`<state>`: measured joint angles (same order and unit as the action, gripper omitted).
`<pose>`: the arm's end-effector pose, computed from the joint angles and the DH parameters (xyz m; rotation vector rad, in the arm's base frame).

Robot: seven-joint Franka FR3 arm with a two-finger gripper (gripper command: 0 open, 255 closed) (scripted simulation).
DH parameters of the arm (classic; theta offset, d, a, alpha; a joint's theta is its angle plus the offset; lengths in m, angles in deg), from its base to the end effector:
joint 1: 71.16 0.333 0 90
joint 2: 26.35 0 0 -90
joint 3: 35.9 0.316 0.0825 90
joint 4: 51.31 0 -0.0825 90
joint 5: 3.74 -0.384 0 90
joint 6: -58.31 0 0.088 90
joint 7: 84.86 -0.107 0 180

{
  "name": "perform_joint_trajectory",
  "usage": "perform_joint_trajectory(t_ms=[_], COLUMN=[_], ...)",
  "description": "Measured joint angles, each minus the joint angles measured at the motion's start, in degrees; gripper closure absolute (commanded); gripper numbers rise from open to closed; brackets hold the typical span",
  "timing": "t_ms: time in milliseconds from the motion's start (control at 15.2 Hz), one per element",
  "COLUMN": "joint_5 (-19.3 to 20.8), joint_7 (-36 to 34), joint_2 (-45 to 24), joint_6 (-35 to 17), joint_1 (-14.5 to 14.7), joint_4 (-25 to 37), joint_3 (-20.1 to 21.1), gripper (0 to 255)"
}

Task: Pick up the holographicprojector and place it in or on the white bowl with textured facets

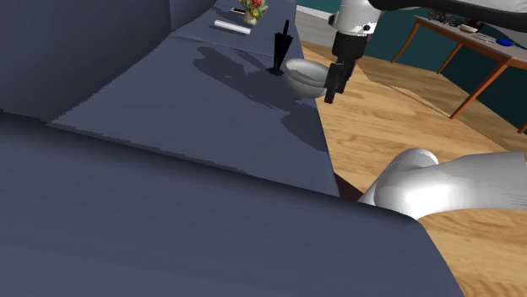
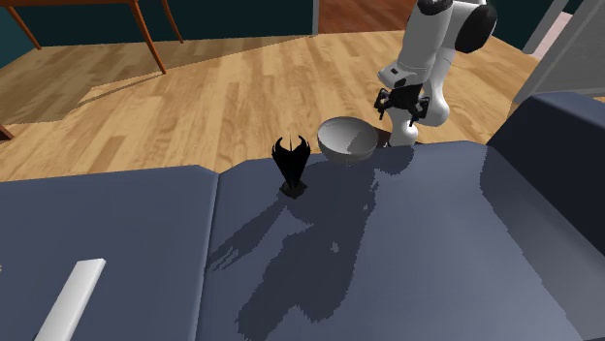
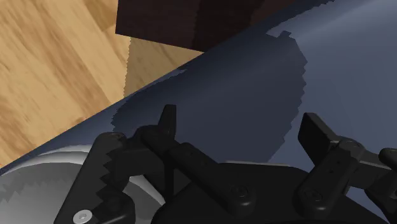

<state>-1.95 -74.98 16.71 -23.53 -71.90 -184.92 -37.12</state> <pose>0.2998 -0.0158 0.5799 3.1231 0.2237 -0.2400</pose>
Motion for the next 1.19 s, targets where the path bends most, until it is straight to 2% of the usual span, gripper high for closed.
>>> perform_joint_trajectory(t_ms=[264, 726, 1188], joint_5=[0.90, 2.43, 0.75], joint_7=[1.83, 8.09, 14.65], joint_2=[-1.79, -8.70, -17.05], joint_6=[-3.38, -16.51, -27.65], joint_1=[-0.20, -0.49, 0.33], joint_4=[1.27, 4.66, 11.54], joint_3=[-1.41, -6.40, -11.27], gripper=[0, 0, 0])
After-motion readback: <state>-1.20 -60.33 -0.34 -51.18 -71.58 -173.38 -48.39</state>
